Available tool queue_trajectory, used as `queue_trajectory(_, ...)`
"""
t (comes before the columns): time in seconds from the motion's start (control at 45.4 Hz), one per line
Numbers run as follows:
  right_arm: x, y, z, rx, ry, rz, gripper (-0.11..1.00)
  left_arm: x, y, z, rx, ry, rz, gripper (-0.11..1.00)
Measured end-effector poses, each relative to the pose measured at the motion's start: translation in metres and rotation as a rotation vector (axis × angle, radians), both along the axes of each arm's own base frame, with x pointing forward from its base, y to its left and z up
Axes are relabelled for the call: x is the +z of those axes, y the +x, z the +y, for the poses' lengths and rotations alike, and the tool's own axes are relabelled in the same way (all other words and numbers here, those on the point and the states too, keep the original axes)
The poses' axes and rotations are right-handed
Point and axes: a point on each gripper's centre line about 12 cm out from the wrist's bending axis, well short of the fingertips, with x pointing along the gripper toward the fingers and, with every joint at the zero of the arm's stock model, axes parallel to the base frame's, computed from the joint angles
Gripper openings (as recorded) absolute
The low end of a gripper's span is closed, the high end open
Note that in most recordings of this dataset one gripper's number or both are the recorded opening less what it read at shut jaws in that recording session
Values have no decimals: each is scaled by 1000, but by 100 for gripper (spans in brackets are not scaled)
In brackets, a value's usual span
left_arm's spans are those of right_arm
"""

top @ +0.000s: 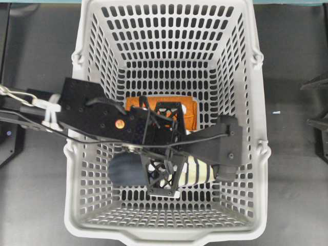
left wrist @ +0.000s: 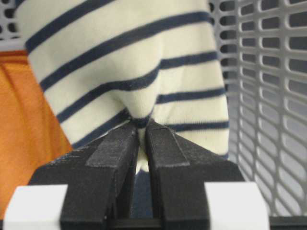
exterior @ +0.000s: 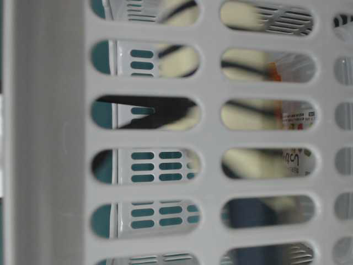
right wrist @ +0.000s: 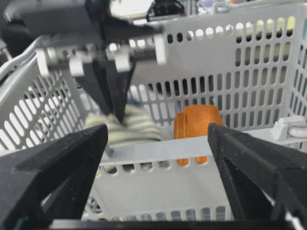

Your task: Pick up the slipper from the shopping basket with the left arm.

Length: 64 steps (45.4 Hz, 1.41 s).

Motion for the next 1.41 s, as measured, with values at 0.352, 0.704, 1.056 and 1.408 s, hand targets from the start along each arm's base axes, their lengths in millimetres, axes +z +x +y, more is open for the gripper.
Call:
queue_trajectory(0.352,-4,0,0,0,1,9,80,80,-8,2,-51,30,8,5)
queue_trajectory(0.704,-4,0,0,0,0,9,80,87,-4,1,-53,37,63,5)
queue_trajectory(1.056,-5,1,0,0,1,11,80,87,-5,1,-52,40,74,5)
queue_trajectory(1.408,-4,1,0,0,0,3,80,84,-4,1,-57,43,84,5)
